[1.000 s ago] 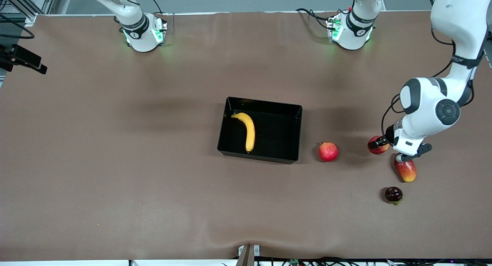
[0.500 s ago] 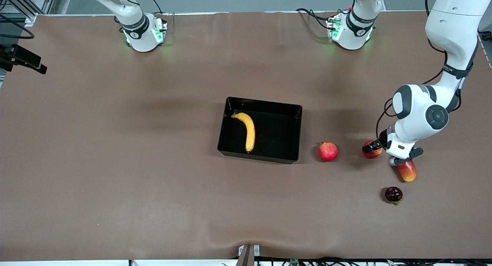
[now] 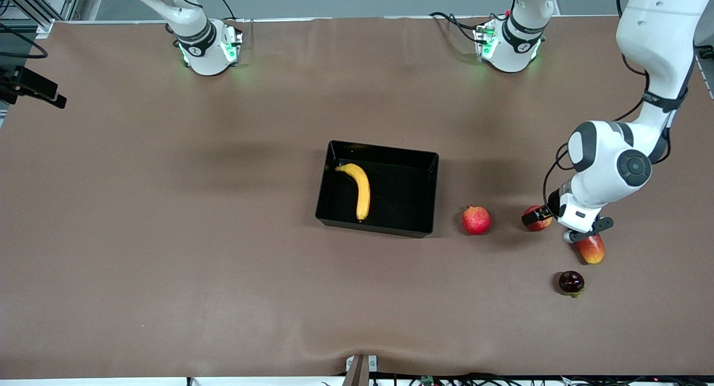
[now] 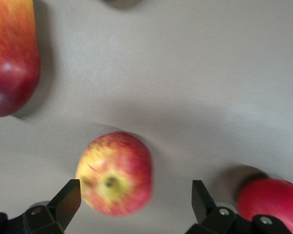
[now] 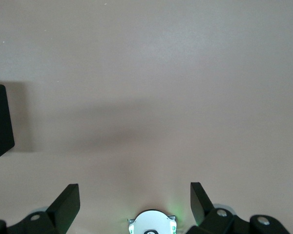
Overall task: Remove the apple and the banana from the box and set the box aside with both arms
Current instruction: 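Lower the small apple beside the mango and open the left gripper, then move the left gripper to the banana while the right gripper approaches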
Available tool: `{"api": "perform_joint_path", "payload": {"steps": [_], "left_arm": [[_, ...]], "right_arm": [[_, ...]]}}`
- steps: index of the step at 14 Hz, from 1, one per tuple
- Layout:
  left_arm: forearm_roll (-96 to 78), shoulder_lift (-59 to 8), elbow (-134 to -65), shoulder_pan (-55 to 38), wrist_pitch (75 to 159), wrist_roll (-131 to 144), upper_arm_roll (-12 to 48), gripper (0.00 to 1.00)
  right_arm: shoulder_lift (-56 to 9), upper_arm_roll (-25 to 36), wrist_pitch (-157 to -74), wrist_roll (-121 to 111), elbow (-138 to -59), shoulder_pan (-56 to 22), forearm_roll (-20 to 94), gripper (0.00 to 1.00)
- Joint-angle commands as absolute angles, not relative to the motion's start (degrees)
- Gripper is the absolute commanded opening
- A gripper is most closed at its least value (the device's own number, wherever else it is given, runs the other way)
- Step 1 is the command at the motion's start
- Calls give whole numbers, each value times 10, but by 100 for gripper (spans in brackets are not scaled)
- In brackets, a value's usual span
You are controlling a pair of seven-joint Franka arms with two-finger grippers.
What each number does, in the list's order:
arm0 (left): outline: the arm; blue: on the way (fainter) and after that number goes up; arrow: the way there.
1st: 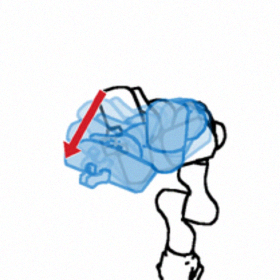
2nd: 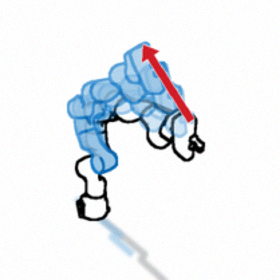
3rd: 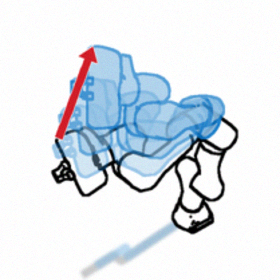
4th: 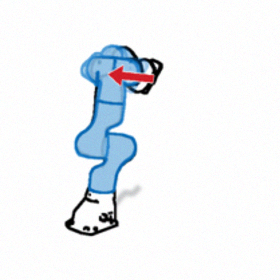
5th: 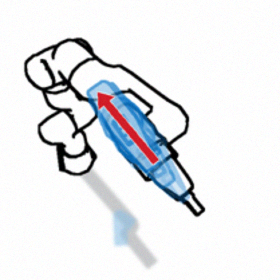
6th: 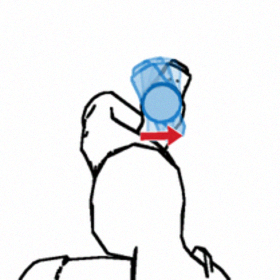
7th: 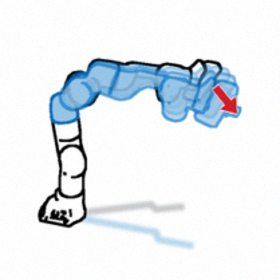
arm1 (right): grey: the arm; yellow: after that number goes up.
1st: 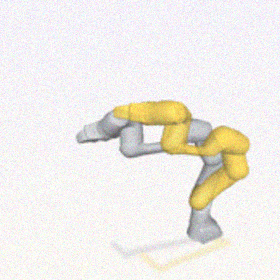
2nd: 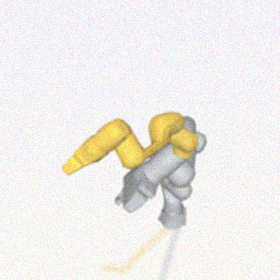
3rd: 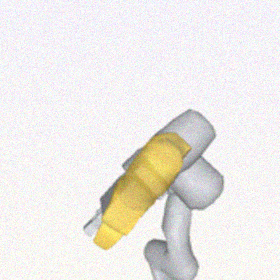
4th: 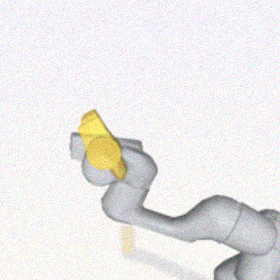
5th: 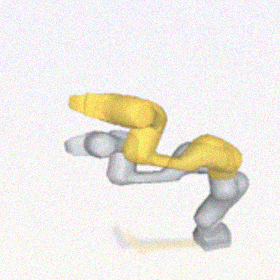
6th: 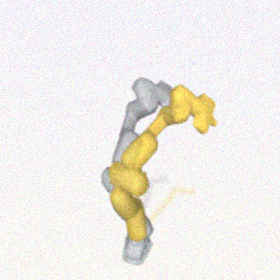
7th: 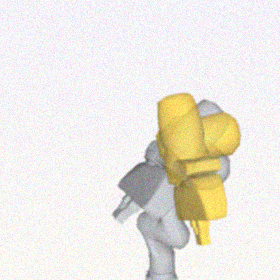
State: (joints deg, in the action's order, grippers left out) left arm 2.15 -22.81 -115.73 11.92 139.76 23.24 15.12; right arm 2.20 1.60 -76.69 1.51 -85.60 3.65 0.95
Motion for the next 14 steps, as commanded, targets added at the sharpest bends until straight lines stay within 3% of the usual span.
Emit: {"api": "perform_joint_path", "payload": {"steps": [1, 3, 7, 14], "left_arm": [[30, -143, -1125, 119, 1268, 236, 175, 100], [30, -139, -1088, 119, 1192, 267, 219, 100], [30, -155, -1066, 106, 1180, 384, 328, 100], [31, -221, -1013, -17, 1212, 417, 335, 100]], "right_arm": [[20, 11, -767, 18, -853, 43, 12, 100], [18, 12, -773, 18, -852, 45, 28, 100], [18, 9, -800, 18, -851, 34, 74, 100], [-56, 8, -924, 11, -850, -35, 77, 100]]}}
